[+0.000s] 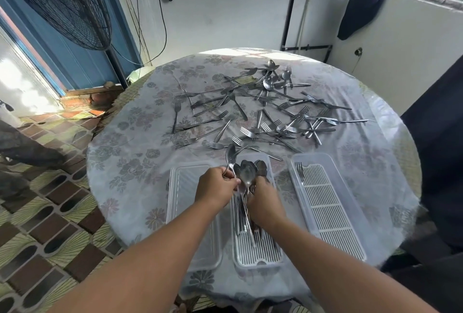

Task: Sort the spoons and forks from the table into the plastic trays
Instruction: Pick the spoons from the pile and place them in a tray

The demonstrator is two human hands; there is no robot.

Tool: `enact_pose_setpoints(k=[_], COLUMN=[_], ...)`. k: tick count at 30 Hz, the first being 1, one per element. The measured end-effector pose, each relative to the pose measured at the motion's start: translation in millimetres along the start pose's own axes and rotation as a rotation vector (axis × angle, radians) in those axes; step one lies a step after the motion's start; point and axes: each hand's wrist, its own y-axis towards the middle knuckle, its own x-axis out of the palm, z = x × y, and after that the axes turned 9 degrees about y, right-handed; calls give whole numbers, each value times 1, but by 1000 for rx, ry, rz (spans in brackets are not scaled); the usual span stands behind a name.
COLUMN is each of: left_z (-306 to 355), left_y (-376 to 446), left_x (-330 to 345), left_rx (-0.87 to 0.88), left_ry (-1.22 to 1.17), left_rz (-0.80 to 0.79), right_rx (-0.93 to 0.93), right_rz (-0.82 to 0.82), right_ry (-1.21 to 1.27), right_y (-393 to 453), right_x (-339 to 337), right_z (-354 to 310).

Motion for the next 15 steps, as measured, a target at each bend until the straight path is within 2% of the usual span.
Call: enact_pose_setpoints(k=[8,13,15], left_z=[12,18,22], left_y=[-4,-6,-8], left_x=[7,12,15], left_rx=[-4,4,1], left_ry=[9,-76,-93], left_rz=[-11,-125,-132], right_rx=[-4,153,154], right_rz=[95,-105,-96], right_ry=[388,899,921], right_y=[9,15,20], right_x=[-13,-17,-16], right_z=[-13,-21,-20])
